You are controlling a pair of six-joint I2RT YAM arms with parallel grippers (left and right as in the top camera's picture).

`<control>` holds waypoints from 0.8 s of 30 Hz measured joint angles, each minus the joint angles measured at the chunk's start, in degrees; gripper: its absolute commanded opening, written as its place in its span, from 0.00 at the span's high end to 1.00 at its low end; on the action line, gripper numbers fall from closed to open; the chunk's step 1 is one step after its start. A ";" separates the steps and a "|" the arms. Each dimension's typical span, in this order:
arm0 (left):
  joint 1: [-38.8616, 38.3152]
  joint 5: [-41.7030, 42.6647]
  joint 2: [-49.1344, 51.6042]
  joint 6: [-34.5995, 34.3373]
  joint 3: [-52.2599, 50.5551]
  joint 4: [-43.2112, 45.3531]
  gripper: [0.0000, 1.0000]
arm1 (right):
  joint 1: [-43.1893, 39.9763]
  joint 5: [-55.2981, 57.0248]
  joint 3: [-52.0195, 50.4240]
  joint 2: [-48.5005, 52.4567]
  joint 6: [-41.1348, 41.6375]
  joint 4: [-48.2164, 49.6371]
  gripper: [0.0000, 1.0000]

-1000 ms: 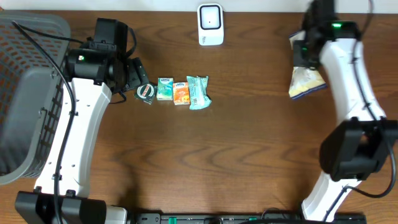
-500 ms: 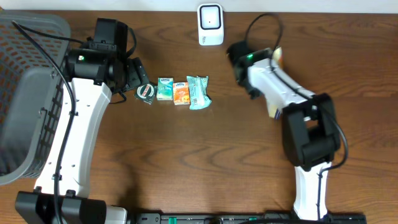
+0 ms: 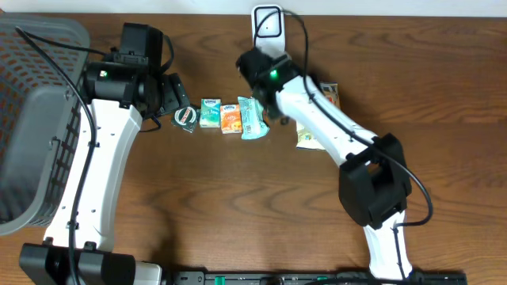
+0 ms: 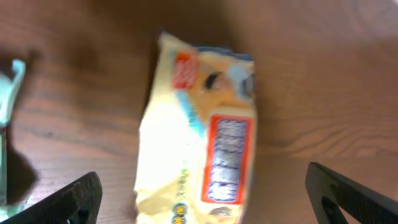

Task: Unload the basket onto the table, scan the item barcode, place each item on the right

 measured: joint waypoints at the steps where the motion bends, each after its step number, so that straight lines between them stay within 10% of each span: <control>1: 0.00 0.00 0.00 0.00 0.00 0.00 0.04 | -0.87 -0.17 0.96 -0.02 -0.20 -0.72 0.01; 18: 0.00 0.00 0.00 -0.02 0.00 0.00 0.02 | -27.76 -46.07 -8.50 -0.02 -15.78 3.98 0.08; 24: 0.00 0.00 0.00 -0.02 0.00 0.00 0.02 | -25.73 -49.57 -16.98 0.02 -16.37 11.58 0.89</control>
